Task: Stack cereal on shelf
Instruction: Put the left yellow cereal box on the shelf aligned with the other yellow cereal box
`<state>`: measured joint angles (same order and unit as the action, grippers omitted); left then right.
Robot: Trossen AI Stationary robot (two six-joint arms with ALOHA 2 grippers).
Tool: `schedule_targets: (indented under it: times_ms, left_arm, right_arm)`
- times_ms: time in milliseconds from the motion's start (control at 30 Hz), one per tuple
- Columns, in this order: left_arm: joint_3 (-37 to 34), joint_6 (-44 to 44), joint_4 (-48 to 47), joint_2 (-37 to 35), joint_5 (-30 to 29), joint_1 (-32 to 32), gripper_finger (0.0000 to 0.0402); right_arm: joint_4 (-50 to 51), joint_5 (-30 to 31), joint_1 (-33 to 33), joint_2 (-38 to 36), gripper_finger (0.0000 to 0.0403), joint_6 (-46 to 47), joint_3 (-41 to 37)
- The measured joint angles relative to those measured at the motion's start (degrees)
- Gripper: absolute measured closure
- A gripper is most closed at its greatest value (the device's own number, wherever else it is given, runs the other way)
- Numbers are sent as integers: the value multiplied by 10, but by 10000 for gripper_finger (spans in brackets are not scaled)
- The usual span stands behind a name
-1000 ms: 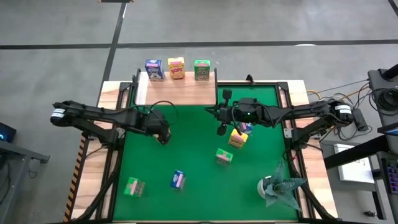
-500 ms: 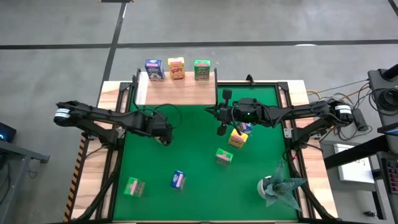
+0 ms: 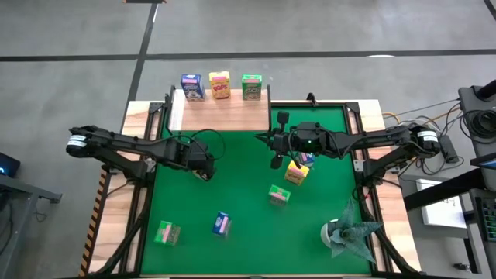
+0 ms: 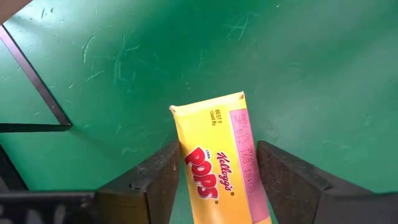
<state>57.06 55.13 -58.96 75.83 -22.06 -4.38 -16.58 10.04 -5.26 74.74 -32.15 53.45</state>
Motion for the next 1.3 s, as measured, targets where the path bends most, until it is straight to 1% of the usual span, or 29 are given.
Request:
schedule_targets:
  times_ms: [300,467,567,700,833,933,1033,1133,1233,1300]
  left_arm:
    - [0,-8,0,0,0,0,225]
    - [11,-43,-5,0,1,0,228]
    - [34,-115,-12,0,5,-4,228]
    - [87,-223,-37,0,5,-16,229]
    - [155,-371,-46,0,11,-29,229]
    - [213,-484,-46,0,33,-29,229]
    - [264,-581,-45,0,38,-19,229]
    - [303,-652,-45,0,38,3,229]
    - [325,-707,-45,0,39,39,229]
    - [332,-742,-41,0,50,70,229]
  right_arm:
    - [0,0,0,0,394,0,0]
    - [0,0,0,0,394,0,0]
    - [0,0,0,0,394,0,0]
    - [0,0,0,0,394,0,0]
    - [1,0,0,0,394,0,0]
    - [1,0,0,0,394,0,0]
    - [1,0,0,0,394,0,0]
    - [1,0,0,0,394,1,0]
    - [1,0,0,0,394,1,0]
    - [1,0,0,0,394,1,0]
